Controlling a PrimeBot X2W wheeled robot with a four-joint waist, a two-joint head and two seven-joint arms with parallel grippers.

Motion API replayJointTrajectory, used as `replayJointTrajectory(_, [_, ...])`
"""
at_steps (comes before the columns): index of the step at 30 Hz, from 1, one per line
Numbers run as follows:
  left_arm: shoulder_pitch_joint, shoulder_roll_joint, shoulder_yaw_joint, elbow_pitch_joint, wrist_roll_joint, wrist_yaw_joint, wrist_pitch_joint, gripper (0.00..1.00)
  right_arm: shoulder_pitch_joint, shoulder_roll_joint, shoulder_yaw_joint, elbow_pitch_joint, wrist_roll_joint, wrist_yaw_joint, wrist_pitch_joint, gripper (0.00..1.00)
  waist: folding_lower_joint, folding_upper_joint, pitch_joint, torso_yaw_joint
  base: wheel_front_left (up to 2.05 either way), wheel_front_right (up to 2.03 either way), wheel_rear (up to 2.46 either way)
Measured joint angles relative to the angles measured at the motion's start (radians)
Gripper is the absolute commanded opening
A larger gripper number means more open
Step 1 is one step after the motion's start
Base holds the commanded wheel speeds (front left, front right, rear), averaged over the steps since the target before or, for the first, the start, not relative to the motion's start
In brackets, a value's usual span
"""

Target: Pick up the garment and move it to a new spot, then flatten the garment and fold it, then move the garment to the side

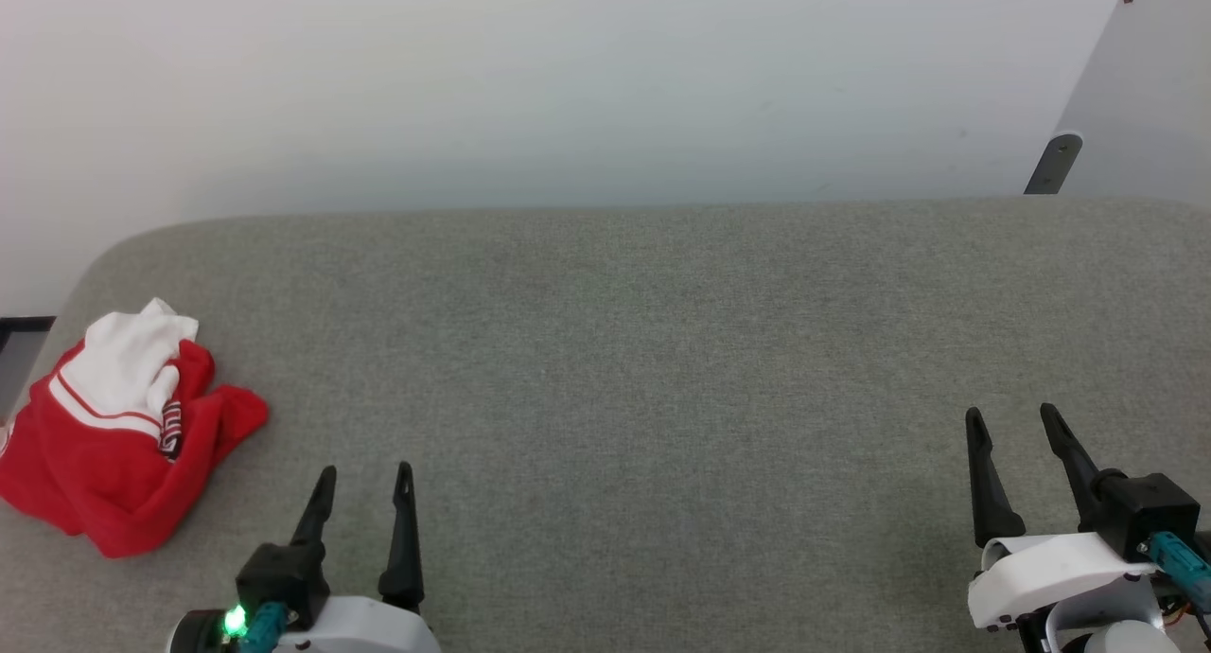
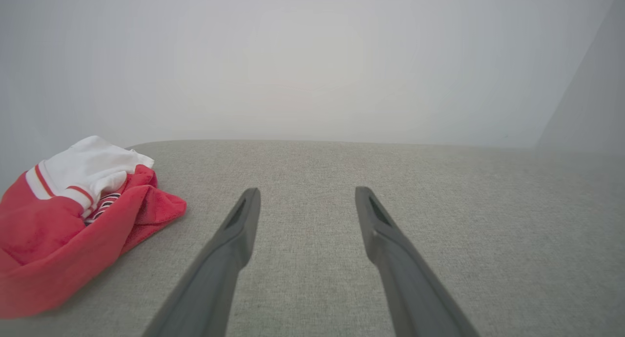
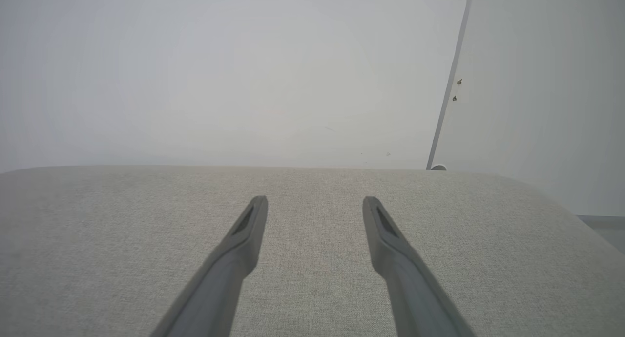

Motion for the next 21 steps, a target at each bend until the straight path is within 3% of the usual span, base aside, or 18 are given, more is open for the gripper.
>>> replayJointTrajectory(21, [0.0,-0.019,0.031,-0.001,0.082,-0.041,-0.03,1.0,-0.006,0.006,-0.015,-0.003,-0.046,0.0,-0.026,1.0,0.0001,0.0,0.017,0.005,0.0,0.0,0.0])
